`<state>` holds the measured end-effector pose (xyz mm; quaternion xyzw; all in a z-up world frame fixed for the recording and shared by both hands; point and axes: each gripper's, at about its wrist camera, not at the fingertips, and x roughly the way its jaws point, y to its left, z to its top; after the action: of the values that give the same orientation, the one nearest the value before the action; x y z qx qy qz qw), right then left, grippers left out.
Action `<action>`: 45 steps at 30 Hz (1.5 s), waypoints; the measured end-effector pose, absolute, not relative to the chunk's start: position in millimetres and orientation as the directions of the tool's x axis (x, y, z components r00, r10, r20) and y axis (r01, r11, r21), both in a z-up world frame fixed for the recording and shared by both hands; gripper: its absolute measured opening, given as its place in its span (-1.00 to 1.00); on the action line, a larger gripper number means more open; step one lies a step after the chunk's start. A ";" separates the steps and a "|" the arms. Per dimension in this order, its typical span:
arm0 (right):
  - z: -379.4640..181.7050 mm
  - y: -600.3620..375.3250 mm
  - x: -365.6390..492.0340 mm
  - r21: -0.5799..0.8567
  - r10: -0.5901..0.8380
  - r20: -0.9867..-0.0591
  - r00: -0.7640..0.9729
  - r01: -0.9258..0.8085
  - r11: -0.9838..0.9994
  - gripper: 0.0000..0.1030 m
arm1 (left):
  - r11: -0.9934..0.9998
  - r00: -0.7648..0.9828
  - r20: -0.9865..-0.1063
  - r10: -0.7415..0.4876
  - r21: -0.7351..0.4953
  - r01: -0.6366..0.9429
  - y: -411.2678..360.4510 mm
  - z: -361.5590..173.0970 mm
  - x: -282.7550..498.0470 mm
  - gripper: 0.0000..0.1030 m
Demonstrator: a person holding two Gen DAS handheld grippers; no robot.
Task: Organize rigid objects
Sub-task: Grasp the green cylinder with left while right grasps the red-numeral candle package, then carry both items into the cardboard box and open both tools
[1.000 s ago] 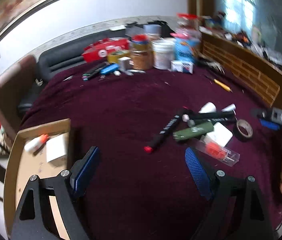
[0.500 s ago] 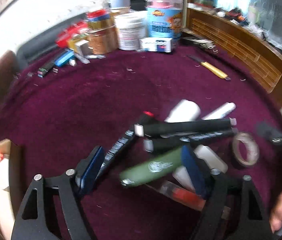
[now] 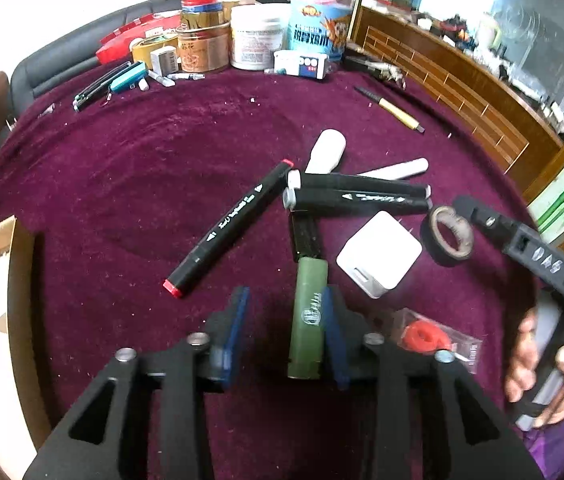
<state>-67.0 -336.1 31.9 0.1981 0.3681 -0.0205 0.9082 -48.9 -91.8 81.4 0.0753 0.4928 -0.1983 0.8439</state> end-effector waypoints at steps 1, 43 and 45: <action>31.2 -337.3 -66.4 0.348 0.110 -0.679 0.726 0.186 0.919 0.46 | 0.908 0.435 -0.861 -0.261 -0.066 0.415 -95.4 79.4 -49.6 -0.34; 19.6 -222.4 -102.9 -0.014 0.128 -0.861 0.492 -0.274 0.962 0.38 | 0.932 0.592 -0.724 -0.355 -0.228 0.280 6.7 89.6 -118.0 -0.68; 17.4 -219.8 -101.7 -0.022 0.126 -0.851 0.510 -0.274 0.962 0.29 | 0.935 0.603 -0.717 -0.348 -0.223 0.275 18.6 92.7 -125.5 -0.68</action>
<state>-101.7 -219.8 17.4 -0.0768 0.4812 0.1153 0.8656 -125.5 18.6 92.7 -0.0446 0.4099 -0.1743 0.8942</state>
